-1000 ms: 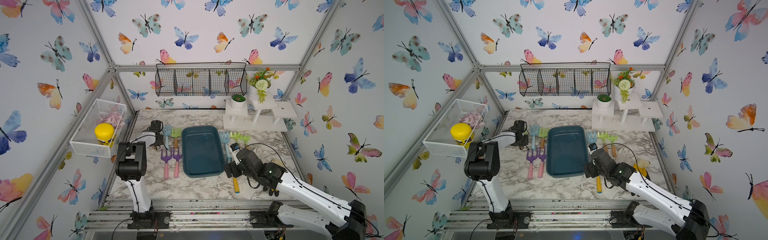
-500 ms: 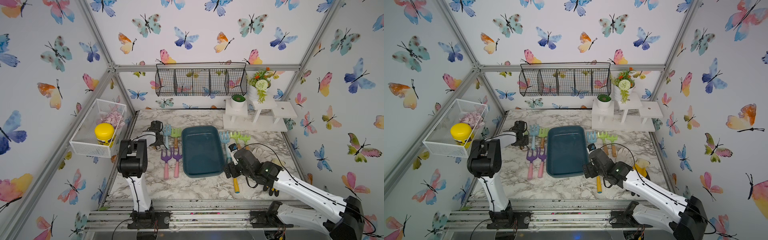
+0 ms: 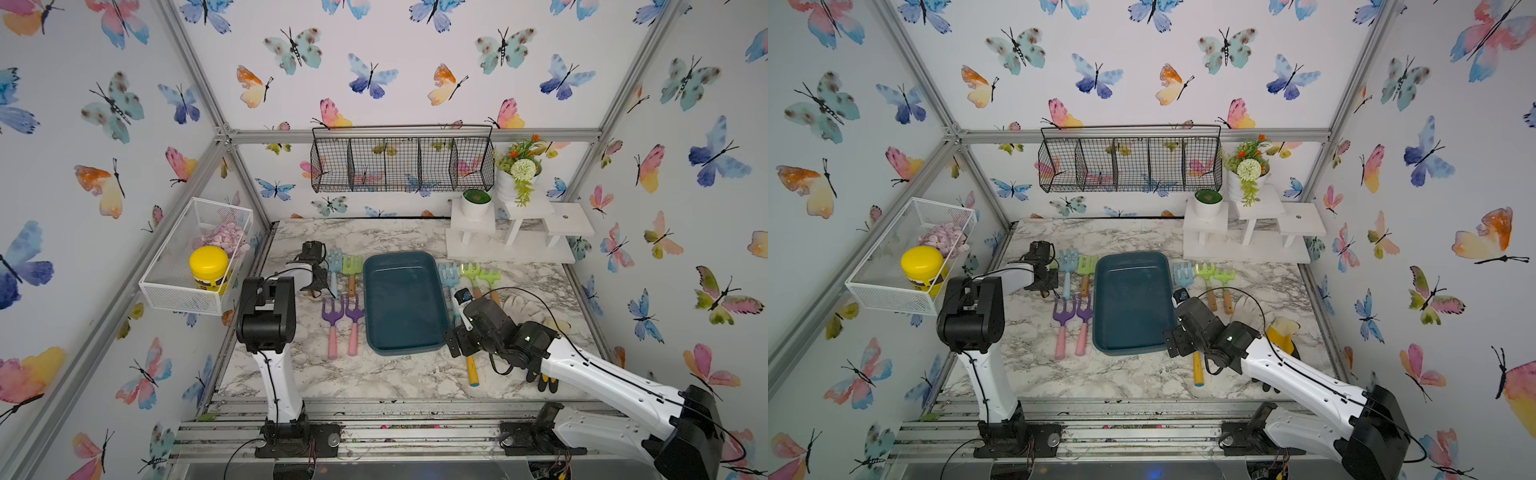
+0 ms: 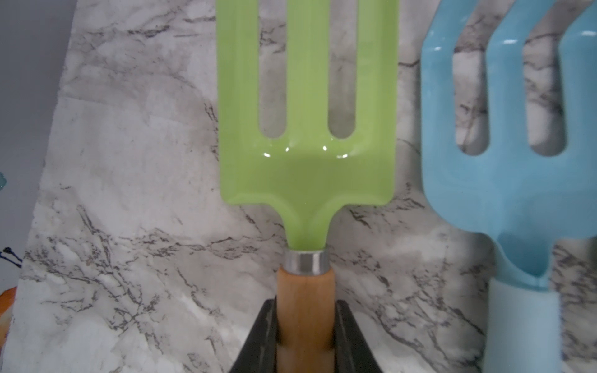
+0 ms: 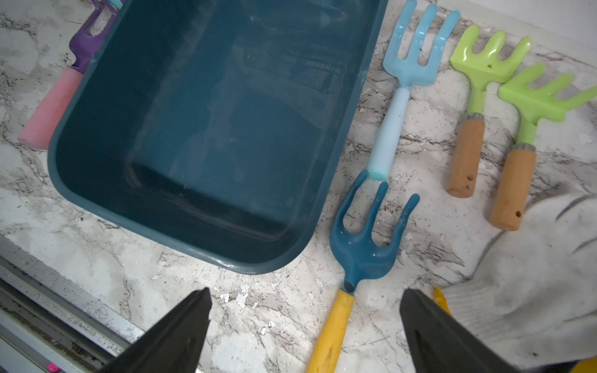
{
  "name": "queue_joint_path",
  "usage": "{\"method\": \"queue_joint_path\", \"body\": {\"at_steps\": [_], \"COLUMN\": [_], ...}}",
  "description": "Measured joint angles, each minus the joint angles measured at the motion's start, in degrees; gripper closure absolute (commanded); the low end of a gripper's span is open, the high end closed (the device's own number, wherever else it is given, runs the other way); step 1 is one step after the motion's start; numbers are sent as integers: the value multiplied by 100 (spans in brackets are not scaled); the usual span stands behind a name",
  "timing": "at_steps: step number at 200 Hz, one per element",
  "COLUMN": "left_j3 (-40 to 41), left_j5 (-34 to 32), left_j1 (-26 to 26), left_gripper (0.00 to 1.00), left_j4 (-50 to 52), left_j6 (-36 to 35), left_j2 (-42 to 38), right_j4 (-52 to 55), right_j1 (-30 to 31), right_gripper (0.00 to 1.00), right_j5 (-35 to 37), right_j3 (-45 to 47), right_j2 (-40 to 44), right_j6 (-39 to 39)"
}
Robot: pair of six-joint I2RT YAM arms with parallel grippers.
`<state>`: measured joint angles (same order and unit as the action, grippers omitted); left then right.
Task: Take the hand rake out of the storage box
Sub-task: Place the rake at the center of the board.
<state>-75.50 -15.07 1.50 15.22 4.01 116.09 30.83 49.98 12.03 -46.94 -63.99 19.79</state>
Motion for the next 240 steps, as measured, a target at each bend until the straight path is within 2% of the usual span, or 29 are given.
{"method": "queue_joint_path", "body": {"at_steps": [79,92,101,108,181,218,240], "left_j3": [15,50,83,125,898,1777,2496], "left_j5": [61,61,61,61,164,240,439], "left_j1": [0,0,0,0,72,203,238], "left_gripper": [65,49,27,20,17,15,10], "left_j4": [-46,-107,-153,-203,-310,-765,-1209], "left_j6": [7,11,7,46,186,321,415], "left_j2": [0,-4,-17,-63,-1051,-2186,-2999], "right_j4": [2,2,2,2,11,74,94], "right_j1": [0,0,0,0,0,0,0], "right_gripper": [1,1,1,1,1,1,2], "right_j5": [7,9,11,13,98,243,422], "right_j3": [-2,-2,-2,-2,-2,-2,0], "right_j2": [-76,-76,-79,-79,-76,-4,339], "right_j6": [0,0,0,0,4,13,26]}}
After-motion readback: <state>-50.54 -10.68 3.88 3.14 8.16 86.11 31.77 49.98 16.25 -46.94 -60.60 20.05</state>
